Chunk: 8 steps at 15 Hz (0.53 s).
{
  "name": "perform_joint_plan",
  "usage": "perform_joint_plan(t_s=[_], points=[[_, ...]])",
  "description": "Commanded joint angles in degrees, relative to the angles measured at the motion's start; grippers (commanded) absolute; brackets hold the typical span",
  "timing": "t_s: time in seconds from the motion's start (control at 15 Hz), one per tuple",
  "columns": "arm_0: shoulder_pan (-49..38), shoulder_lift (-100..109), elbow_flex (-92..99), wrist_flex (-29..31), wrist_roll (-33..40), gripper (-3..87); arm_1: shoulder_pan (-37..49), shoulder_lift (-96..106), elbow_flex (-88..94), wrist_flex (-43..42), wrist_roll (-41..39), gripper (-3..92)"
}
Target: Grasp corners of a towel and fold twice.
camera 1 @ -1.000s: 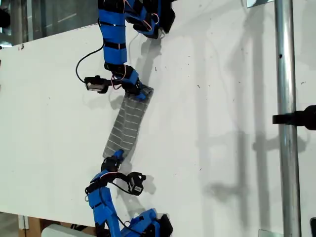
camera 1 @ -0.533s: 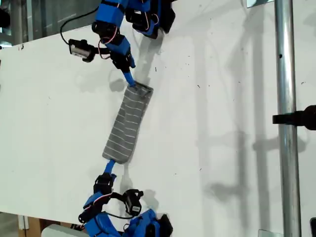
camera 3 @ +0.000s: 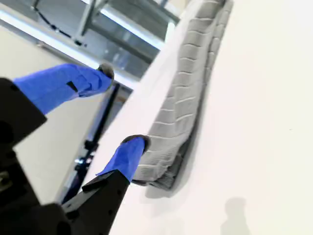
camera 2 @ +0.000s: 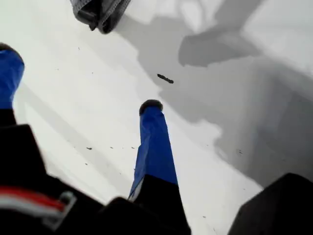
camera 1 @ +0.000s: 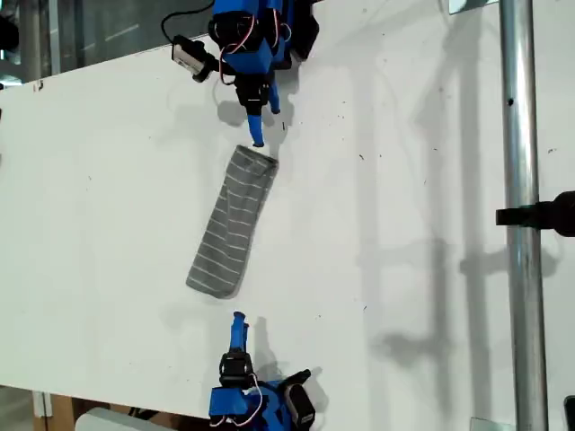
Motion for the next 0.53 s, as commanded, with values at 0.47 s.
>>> perform_joint_plan(t_s=[0.47], points=[[2.20,2.02,2.90,0.79,-4.04,14.0,6.94,-50.98,-18.19,-23.91,-6.06,45.4]])
